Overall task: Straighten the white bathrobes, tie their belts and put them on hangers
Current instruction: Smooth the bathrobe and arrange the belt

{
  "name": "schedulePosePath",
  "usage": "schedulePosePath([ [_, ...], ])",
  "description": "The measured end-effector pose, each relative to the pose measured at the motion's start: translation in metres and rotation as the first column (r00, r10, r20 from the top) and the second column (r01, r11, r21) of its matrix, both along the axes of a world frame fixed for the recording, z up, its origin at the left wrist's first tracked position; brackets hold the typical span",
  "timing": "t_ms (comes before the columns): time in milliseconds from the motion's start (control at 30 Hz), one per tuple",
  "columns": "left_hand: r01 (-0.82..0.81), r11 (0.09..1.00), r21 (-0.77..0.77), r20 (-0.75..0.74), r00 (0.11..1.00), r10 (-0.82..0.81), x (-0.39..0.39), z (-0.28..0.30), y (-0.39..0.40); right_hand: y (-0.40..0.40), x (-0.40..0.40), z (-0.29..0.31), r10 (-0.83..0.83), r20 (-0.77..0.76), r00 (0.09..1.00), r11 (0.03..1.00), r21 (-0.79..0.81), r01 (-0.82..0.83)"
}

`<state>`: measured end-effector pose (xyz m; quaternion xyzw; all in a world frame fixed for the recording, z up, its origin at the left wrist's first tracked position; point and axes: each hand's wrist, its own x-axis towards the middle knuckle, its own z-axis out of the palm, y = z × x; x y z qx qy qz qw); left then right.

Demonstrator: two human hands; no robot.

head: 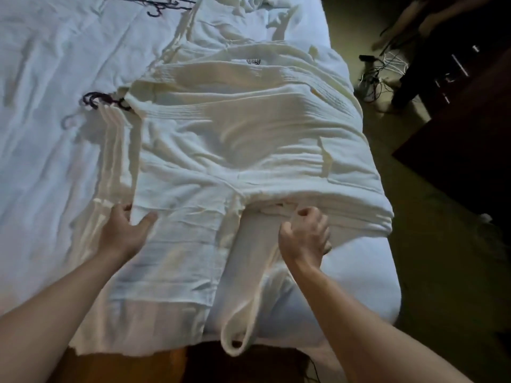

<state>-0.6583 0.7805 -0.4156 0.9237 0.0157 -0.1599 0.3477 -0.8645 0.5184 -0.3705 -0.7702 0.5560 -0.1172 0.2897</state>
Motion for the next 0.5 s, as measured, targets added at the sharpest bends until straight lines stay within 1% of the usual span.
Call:
schedulePosePath([
  [33, 0.01, 1.0, 0.029, -0.006, 1.0, -0.009, -0.01, 0.001, 0.005, 0.007, -0.011, -0.004, 0.039, -0.008, 0.999, 0.999, 0.035, -0.038],
  [67, 0.007, 0.998, 0.068, 0.01, 1.0, -0.008, -0.02, 0.002, 0.015, 0.019, -0.023, -0.006, 0.122, 0.025, 0.992, 0.99, 0.069, -0.124],
  [100, -0.027, 0.995, 0.092, 0.041, 0.999, 0.024, -0.025, 0.003, 0.02, 0.028, -0.029, -0.009, 0.212, 0.084, 0.974, 0.969, 0.112, -0.22],
  [133, -0.084, 0.992, 0.097, 0.077, 0.994, 0.077, -0.03, 0.004, 0.026, 0.041, -0.032, -0.009, 0.293, 0.134, 0.947, 0.928, 0.199, -0.316],
  [167, -0.144, 0.986, 0.081, 0.097, 0.986, 0.136, -0.035, 0.005, 0.035, 0.057, -0.033, -0.007, 0.368, 0.155, 0.917, 0.865, 0.303, -0.399],
  [200, -0.157, 0.985, 0.066, 0.092, 0.984, 0.15, -0.038, 0.005, 0.038, 0.07, -0.03, -0.01, 0.416, 0.151, 0.897, 0.801, 0.406, -0.44],
  [233, -0.129, 0.989, 0.067, 0.042, 0.991, 0.126, -0.044, 0.006, 0.043, 0.085, -0.027, -0.017, 0.425, 0.153, 0.892, 0.749, 0.494, -0.442],
  [267, -0.073, 0.994, 0.078, -0.025, 0.997, 0.075, -0.051, 0.008, 0.048, 0.1, -0.022, -0.02, 0.376, 0.175, 0.91, 0.722, 0.561, -0.406],
  [333, 0.013, 0.994, 0.105, -0.128, 0.992, 0.001, -0.059, 0.007, 0.058, 0.125, -0.01, -0.032, 0.178, 0.245, 0.953, 0.692, 0.658, -0.298],
  [367, 0.047, 0.991, 0.124, -0.158, 0.987, -0.027, -0.062, 0.005, 0.062, 0.134, -0.005, -0.038, 0.105, 0.269, 0.957, 0.675, 0.688, -0.267],
  [433, 0.091, 0.986, 0.143, -0.16, 0.985, -0.067, -0.063, 0.008, 0.074, 0.15, 0.003, -0.048, 0.112, 0.318, 0.942, 0.64, 0.702, -0.313],
  [467, 0.081, 0.988, 0.131, -0.126, 0.99, -0.065, -0.063, 0.012, 0.078, 0.158, 0.004, -0.047, 0.13, 0.328, 0.936, 0.637, 0.696, -0.332],
  [500, 0.047, 0.994, 0.103, -0.078, 0.996, -0.039, -0.064, 0.016, 0.084, 0.165, 0.002, -0.044, 0.131, 0.319, 0.939, 0.655, 0.683, -0.324],
])
